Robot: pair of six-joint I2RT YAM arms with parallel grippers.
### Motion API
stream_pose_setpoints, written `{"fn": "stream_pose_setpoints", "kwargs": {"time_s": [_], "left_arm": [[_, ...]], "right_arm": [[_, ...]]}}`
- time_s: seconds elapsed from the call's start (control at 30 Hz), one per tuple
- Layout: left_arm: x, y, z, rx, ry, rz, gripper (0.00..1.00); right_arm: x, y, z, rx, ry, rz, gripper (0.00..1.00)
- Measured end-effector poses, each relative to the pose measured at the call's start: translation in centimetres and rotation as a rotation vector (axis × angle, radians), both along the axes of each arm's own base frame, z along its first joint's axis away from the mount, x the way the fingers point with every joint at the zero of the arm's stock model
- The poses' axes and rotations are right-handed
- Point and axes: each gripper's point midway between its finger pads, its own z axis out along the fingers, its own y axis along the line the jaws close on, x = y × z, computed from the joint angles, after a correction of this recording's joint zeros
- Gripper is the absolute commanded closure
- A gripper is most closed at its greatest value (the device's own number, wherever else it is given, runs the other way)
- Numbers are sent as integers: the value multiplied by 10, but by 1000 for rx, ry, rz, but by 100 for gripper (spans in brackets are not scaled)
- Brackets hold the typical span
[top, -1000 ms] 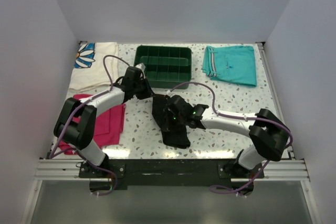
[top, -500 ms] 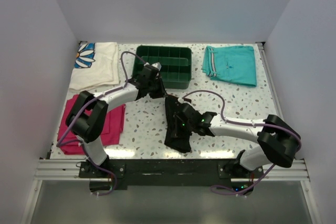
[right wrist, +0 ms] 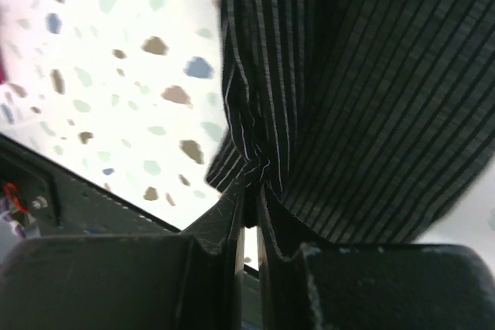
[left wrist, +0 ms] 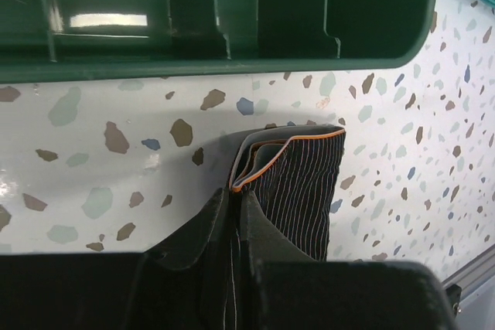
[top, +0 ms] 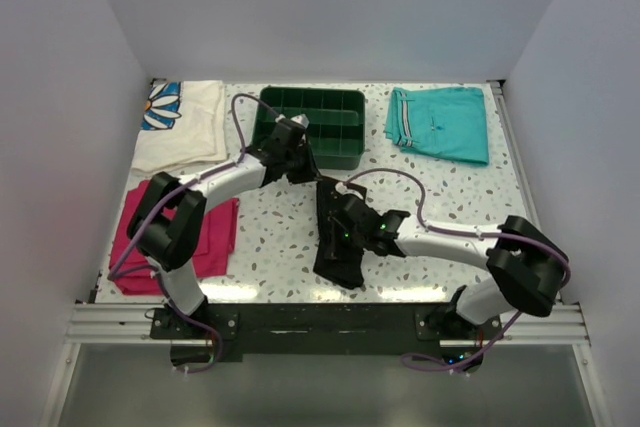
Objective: Roll the underwear
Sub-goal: Fold the underwear at the center of the board.
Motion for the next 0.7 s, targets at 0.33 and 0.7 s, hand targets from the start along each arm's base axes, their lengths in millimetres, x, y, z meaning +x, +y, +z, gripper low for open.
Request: {"fn": "stream_pose_setpoints", "kwargs": {"time_s": [0.33, 0.7], "left_arm": [[11, 60, 6, 20, 0, 135, 100], [4, 82, 9, 51, 11, 175, 100]], "right_arm": [[4, 61, 23, 70, -28, 185, 99], [-1, 92, 35, 155, -23, 264, 99]]}}
